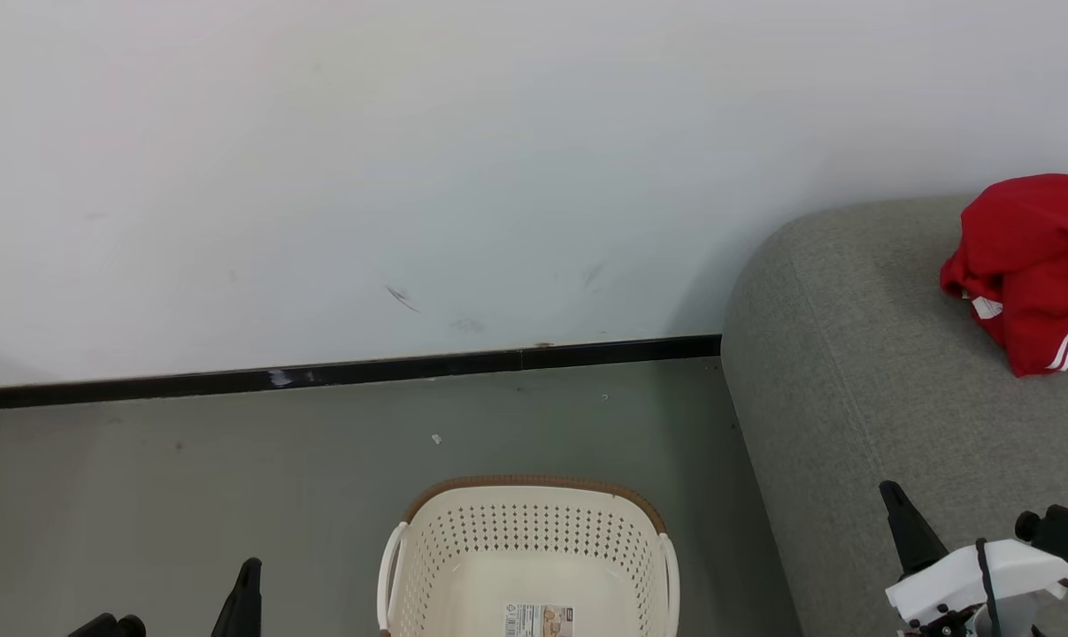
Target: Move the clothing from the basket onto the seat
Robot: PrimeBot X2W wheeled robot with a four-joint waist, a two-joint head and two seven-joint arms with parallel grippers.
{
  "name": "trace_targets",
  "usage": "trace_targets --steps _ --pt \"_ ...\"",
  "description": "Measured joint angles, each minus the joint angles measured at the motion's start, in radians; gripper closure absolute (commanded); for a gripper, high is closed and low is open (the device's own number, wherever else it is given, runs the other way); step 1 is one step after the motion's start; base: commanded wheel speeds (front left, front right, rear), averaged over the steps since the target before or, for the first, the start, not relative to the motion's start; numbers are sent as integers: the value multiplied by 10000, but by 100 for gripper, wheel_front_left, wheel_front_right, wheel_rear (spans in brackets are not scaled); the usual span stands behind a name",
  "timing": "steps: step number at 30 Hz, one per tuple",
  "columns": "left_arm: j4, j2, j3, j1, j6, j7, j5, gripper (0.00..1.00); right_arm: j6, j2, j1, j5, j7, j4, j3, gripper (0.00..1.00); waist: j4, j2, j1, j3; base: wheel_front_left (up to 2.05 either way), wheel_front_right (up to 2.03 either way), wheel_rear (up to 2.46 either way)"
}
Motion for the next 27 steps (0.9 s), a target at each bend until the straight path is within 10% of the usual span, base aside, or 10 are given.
trace_targets --steps 27 --pt "4 -125 704 -469 -430 903 -2936 100 -8 -19 0 4278 673 -355 -136 100 -12 0 -157 275 0 0 0"
